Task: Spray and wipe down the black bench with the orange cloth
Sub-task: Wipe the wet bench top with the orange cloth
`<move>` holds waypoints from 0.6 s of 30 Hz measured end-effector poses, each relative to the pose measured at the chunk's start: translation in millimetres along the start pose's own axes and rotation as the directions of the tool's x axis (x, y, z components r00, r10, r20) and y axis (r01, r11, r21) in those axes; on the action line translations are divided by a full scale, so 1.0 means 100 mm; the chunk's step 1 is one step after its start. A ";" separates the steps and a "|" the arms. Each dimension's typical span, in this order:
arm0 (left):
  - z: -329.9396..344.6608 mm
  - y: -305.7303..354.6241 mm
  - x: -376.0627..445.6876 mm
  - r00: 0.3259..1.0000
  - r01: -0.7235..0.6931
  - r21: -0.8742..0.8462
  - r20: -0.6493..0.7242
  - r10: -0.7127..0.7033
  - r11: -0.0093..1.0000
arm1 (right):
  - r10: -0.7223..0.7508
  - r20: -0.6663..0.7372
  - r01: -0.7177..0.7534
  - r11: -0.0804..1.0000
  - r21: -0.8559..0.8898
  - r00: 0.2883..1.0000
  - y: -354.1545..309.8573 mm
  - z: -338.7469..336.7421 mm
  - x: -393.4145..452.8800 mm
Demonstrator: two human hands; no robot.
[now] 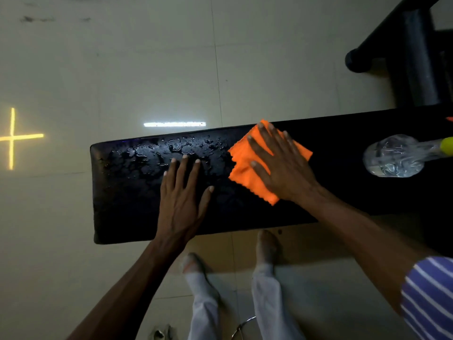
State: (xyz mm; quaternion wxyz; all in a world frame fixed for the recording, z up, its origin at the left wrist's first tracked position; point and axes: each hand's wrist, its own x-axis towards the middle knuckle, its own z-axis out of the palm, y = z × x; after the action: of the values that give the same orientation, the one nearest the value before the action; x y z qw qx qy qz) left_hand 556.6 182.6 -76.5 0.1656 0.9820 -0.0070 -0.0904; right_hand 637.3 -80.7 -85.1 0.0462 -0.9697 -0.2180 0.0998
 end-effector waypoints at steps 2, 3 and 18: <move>0.00 -0.10 -0.03 1.000 0.006 0.010 -0.003 -0.006 1.000 | 0.118 -0.037 -0.116 0.993 0.035 0.992 0.03 -0.02 0.26; 0.01 -0.16 -0.04 1.000 0.003 0.017 0.000 -0.003 1.000 | 0.207 -0.052 -0.203 0.977 0.067 0.977 -0.05 -0.02 0.40; -0.11 -0.44 -0.15 0.999 0.015 0.034 0.040 -0.016 0.999 | 0.311 -0.050 -0.304 0.946 0.114 0.949 -0.66 0.02 0.68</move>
State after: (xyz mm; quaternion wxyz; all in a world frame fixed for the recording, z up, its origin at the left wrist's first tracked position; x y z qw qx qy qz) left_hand 543.1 228.3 -78.4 0.1483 0.9827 -0.0042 -0.1112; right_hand 669.6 7.9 -90.5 0.0881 -0.9909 -0.0567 0.0843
